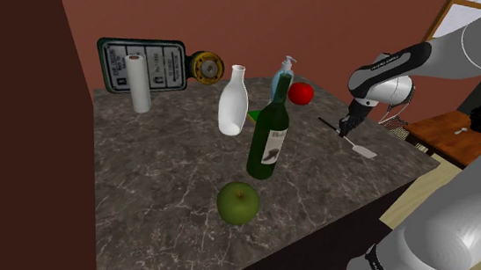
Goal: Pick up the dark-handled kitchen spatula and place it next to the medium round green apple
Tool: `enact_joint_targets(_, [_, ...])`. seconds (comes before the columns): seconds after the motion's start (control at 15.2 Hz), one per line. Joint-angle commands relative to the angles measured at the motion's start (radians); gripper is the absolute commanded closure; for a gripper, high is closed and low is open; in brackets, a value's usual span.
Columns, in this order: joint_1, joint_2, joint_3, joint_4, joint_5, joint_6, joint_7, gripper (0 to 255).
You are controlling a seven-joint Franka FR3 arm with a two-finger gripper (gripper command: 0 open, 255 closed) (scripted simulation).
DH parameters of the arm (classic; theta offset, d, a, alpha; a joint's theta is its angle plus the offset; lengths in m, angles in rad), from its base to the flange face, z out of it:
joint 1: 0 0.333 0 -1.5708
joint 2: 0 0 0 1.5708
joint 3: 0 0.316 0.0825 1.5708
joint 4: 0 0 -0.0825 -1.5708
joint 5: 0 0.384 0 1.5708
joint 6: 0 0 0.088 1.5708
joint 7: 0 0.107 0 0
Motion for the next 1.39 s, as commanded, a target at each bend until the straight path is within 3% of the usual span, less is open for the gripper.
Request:
enact_joint_targets(0.0, [0.000, 0.000, 0.000, 0.000, 0.000, 0.000, 0.000, 255])
enact_joint_targets(0.33, [0.000, 0.000, 0.000, 0.000, 0.000, 0.000, 0.000, 255])
enact_joint_targets(1.32, [-0.012, -0.139, 0.030, 0.096, -0.101, -0.212, 0.081, 255])
